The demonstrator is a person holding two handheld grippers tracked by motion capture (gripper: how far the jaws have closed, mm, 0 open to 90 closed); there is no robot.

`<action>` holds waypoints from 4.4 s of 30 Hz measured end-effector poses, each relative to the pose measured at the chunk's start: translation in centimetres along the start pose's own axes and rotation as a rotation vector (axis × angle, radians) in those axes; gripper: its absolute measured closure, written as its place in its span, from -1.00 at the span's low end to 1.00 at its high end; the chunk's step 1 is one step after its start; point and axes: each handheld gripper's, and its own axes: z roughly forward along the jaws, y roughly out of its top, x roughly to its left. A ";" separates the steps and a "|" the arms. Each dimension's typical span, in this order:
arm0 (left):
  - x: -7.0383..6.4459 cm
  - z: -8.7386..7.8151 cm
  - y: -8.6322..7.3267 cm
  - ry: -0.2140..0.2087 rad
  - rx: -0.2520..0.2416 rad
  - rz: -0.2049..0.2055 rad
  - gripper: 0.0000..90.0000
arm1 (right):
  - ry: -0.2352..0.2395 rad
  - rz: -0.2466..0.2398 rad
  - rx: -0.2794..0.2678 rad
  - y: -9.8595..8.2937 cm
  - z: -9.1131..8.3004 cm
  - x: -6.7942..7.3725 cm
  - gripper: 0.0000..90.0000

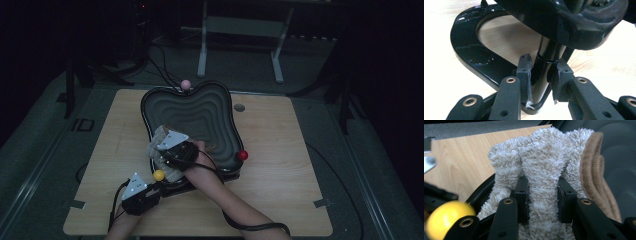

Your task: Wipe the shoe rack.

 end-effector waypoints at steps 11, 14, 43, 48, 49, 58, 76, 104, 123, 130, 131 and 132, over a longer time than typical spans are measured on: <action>-0.1 0.0 0.0 0.003 -0.002 -0.001 0.58 | 0.086 -0.032 0.030 -2.0 -1.2 1.2 0.51; -0.1 0.0 0.0 0.005 -0.007 -0.004 0.58 | 0.096 -0.027 0.029 -2.5 -1.5 1.1 0.52; -0.1 0.0 0.0 0.011 -0.001 -0.006 0.58 | -0.113 0.168 0.001 -10.5 -6.9 -4.7 0.50; -0.1 0.0 -0.1 0.009 -0.003 -0.006 0.58 | -0.112 0.205 -0.022 -11.7 -7.6 -5.3 0.50; -0.1 0.0 -0.1 0.008 -0.002 -0.007 0.58 | -0.118 0.204 -0.023 -11.7 -7.6 -5.2 0.50; 0.2 0.4 0.0 0.007 -0.013 -0.023 0.57 | -0.127 0.205 -0.016 -11.5 -7.2 -5.5 0.50; 1.9 2.3 1.4 0.030 -0.009 -0.033 0.57 | -0.142 0.243 -0.004 -10.8 -5.6 -7.8 0.50; 1.6 -3.9 3.8 0.052 -0.088 0.000 -0.11 | -0.144 0.271 0.003 -10.4 -4.8 -9.2 0.48; 1.7 -1.6 7.7 0.056 -0.186 0.078 -0.19 | -0.143 0.272 0.003 -10.4 -4.8 -9.2 0.48; 1.5 -0.3 7.4 0.050 -0.192 0.075 -0.04 | -0.142 0.274 0.002 -10.4 -4.8 -9.2 0.48; 1.5 -0.2 7.5 0.042 -0.189 0.076 0.02 | -0.143 0.275 0.001 -10.4 -4.8 -9.2 0.48; 1.3 0.0 7.5 0.055 -0.183 0.092 0.05 | -0.144 0.273 0.001 -10.4 -4.8 -9.1 0.48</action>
